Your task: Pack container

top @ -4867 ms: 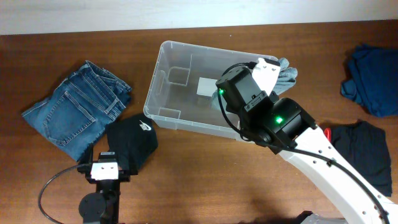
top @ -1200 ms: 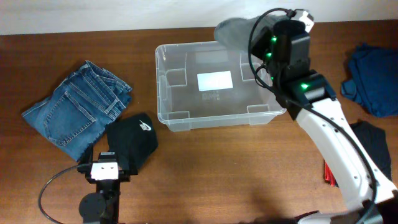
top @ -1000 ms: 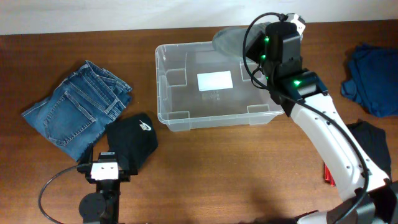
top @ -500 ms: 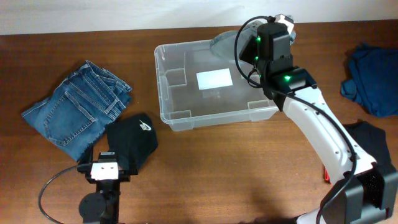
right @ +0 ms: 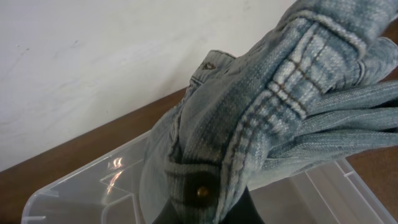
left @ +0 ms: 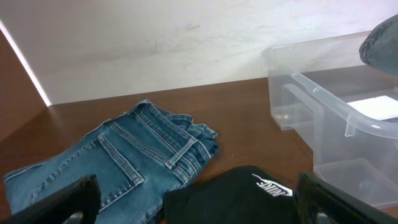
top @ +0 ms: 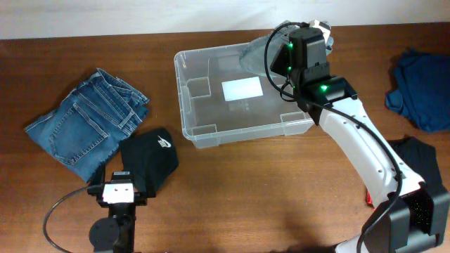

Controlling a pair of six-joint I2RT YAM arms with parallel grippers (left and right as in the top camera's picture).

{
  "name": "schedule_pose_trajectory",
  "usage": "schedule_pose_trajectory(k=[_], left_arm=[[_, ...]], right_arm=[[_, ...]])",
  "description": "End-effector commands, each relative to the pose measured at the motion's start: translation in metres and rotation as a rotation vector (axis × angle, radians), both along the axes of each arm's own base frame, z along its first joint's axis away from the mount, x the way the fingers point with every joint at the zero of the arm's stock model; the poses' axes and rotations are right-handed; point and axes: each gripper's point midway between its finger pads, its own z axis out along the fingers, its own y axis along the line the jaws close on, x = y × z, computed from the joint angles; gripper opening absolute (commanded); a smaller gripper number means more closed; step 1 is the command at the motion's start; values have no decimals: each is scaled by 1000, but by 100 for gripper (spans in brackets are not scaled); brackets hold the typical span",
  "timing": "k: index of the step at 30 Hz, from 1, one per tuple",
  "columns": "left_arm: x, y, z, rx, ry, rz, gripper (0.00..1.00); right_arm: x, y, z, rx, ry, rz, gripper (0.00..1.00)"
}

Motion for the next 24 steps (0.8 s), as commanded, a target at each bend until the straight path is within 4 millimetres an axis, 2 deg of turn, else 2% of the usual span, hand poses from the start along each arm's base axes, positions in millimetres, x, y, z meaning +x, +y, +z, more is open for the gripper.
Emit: schedule_pose_trajectory(k=[1,10,12,17,24], left_arm=[[0,-1,-1,15,-1,-9,100],[0,-1,-1,15,-1,-9,100],[0,-1,-1,16,-1,-9,100],[0,-1,-1,15,-1,-9,100],[0,-1,-1,15,-1,-9,100]], right_arm=[[4,0,8,-6,-22,4,4],[4,2,6,-2,-16,13,4],[4,2,6,-3,-14,13,11],[3,2,4,-4,-8,15,16],[1,19,0,-3,-2,49,17]])
